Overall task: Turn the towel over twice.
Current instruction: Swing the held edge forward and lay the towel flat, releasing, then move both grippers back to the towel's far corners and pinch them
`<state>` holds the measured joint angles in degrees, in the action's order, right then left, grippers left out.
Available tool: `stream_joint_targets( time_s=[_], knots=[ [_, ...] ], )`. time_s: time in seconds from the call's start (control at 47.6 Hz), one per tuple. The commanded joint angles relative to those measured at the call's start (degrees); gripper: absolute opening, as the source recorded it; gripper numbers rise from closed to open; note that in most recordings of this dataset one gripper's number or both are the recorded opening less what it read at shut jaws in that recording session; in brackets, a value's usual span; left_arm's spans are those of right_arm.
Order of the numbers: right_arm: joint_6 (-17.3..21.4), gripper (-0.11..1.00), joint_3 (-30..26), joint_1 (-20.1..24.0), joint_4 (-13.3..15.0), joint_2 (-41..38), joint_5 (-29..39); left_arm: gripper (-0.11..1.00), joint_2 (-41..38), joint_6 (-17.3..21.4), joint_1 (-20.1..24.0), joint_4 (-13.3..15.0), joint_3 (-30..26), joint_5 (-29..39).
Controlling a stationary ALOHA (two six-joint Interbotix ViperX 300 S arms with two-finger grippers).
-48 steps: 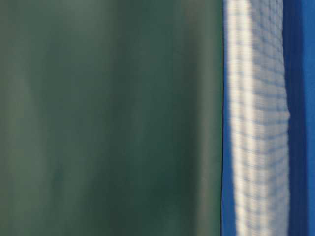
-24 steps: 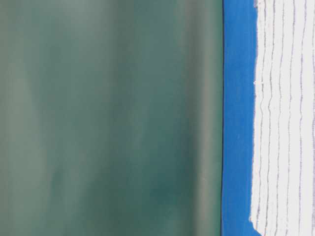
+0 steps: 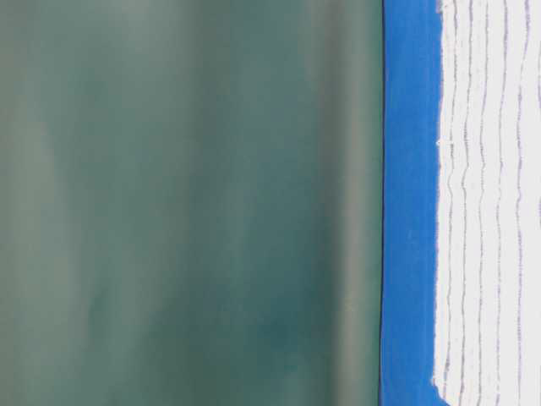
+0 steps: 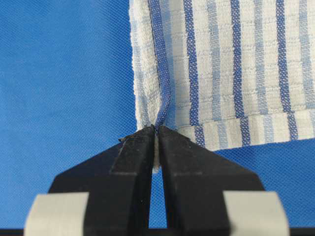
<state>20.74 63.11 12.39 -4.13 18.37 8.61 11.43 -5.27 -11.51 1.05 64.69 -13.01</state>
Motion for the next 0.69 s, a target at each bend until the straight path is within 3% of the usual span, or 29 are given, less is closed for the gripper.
stream_joint_targets(
  time_s=[0.0,0.273,0.315,0.483,0.525,0.588,0.672],
  knots=[
    [0.53,0.06,-0.97,0.35,-0.18,0.26,0.0,0.04,0.26,0.09,-0.18,0.09,-1.05,0.7],
    [1.58,0.07,-1.32,0.35,-0.18,0.26,0.0,0.07,0.7,-0.62,-0.09,0.09,-2.11,1.58],
    [1.58,0.09,-1.41,0.35,-0.18,0.26,0.0,0.16,0.97,-1.05,-0.18,0.09,-2.37,1.76],
    [1.49,0.56,-2.9,0.35,0.18,0.7,0.53,0.65,2.55,-1.32,-0.26,0.09,-2.81,3.87],
    [1.41,0.64,-3.25,0.35,0.44,1.05,1.05,0.76,3.52,-0.97,-0.26,0.0,-2.99,4.92],
    [1.14,0.63,-3.96,0.35,1.14,2.11,2.11,0.89,5.19,-0.7,0.0,0.0,-3.43,6.68],
    [1.05,0.59,-4.92,-0.44,3.25,4.22,3.34,0.88,7.82,-0.53,1.05,0.0,-4.04,9.4]
  ],
)
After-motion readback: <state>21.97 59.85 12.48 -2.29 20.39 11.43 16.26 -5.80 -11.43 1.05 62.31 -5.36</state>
